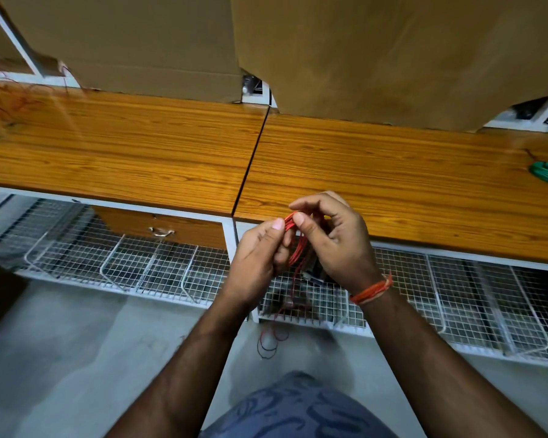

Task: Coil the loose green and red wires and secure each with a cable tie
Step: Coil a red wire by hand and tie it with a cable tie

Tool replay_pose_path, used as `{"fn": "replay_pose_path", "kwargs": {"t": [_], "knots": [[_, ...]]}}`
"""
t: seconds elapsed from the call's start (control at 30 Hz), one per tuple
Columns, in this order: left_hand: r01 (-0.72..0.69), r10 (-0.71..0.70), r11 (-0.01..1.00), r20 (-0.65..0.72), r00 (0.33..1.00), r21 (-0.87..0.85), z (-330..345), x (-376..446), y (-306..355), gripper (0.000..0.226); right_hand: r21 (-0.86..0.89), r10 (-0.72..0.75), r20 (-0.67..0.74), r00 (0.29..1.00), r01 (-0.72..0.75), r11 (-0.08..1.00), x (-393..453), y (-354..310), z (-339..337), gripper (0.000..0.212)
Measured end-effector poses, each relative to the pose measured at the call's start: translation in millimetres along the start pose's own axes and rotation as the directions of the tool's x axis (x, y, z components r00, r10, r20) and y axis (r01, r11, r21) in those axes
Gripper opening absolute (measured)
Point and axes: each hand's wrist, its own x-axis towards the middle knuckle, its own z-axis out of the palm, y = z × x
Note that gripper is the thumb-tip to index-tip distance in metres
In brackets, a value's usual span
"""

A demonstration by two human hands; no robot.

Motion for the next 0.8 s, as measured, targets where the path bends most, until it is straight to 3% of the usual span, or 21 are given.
{"fn": "replay_pose_path", "kwargs": {"t": [0.17,0.33,0.47,0.67,0.8], "knots": [[-0.010,0.013,0.998,0.043,0.999,-0.064,0.4,-4.4,-2.3,0.031,-0.105,0.027,0.009,1.000,-0.026,0.994,-8.7,10.5,7.0,0.030],[0.041,-0.015,0.968,0.107,0.994,-0.248,5.8,-8.7,-4.4,0.033,-0.130,0.018,-0.056,0.998,-0.026,0.991,-17.6,15.2,19.3,0.047],[0.187,-0.099,0.885,0.220,0.971,-0.427,1.6,-9.3,-4.3,0.034,-0.178,0.000,-0.088,0.996,-0.015,0.984,-18.7,16.6,20.8,0.047],[0.398,-0.229,0.707,0.344,0.911,-0.585,-15.3,-12.6,-4.6,0.061,-0.180,-0.012,0.025,1.000,0.016,0.983,-17.2,17.9,24.9,0.050],[0.457,-0.297,0.658,0.351,0.888,-0.598,-23.0,-13.0,-0.3,0.048,-0.179,-0.016,0.035,0.999,0.022,0.984,-19.1,17.7,36.6,0.044]]}}
